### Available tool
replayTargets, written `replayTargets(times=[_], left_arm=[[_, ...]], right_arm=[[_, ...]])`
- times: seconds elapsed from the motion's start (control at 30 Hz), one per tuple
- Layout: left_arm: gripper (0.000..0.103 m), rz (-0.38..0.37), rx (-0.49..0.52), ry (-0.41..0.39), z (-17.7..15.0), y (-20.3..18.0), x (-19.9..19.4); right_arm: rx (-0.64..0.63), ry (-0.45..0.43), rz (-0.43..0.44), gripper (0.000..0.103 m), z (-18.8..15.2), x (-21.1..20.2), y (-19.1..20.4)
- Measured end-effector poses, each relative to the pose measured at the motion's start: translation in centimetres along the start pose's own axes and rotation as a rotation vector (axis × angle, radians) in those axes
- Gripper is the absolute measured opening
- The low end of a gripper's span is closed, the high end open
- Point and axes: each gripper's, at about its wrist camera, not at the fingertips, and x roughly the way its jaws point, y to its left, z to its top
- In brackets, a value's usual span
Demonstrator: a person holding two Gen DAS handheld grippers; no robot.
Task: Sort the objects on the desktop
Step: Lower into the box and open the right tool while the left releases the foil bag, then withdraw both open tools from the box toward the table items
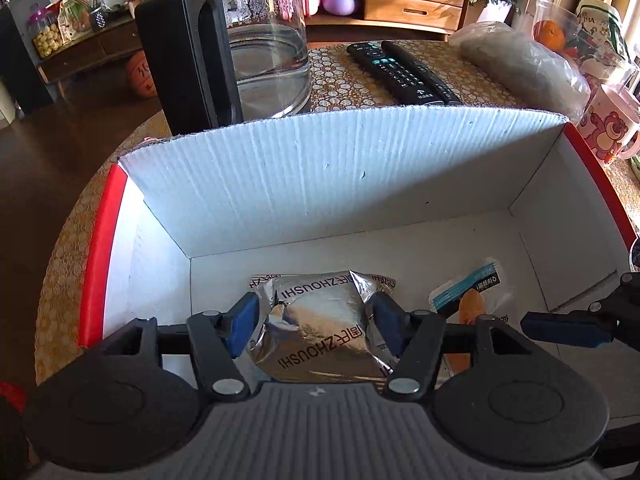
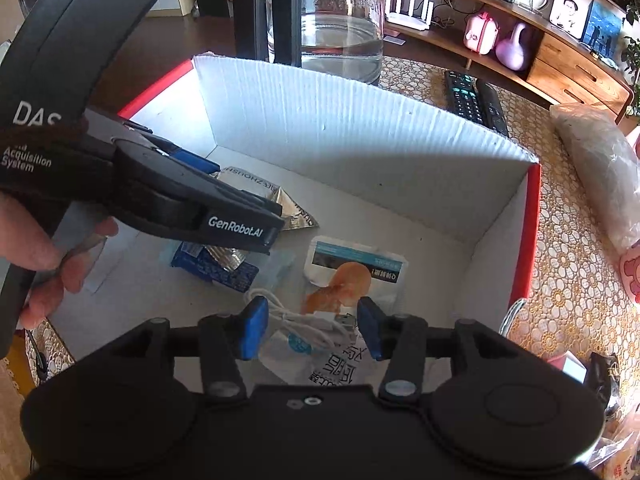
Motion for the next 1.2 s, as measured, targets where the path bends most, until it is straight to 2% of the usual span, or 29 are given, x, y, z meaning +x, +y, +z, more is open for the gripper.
replayTargets(times=[0.03,0.27,0.63,0.9,1.2], left_arm=[[0.070,0.005,-0.003,-0.008,0.0,0.0,-0.1],[0.071,0.012,-0.017,-0.048,0.0,-0.2,-1.4],[0.071,-0.001,-0.047,-0.143,-0.5,-0.9,-6.9],[0.071,-0.003,-0.041,-0.229,-2.0,-2.5,-11.7],[0.071,-0.064,-0.017,-0.312,-4.5,-4.9,-16.4]], right_arm=[[-0.002,-0.006,0.004,0.051,0.1,-0.1,0.0],[0.006,-0.052,0.022,0.056,-0.2,-1.7,0.0],[0.026,-0.152,0.061,0.057,-1.8,-7.3,0.0],[0.055,-0.250,0.071,0.057,-4.3,-12.9,-1.2],[0.090,-0.349,0.058,0.058,-8.5,-18.3,-2.9]])
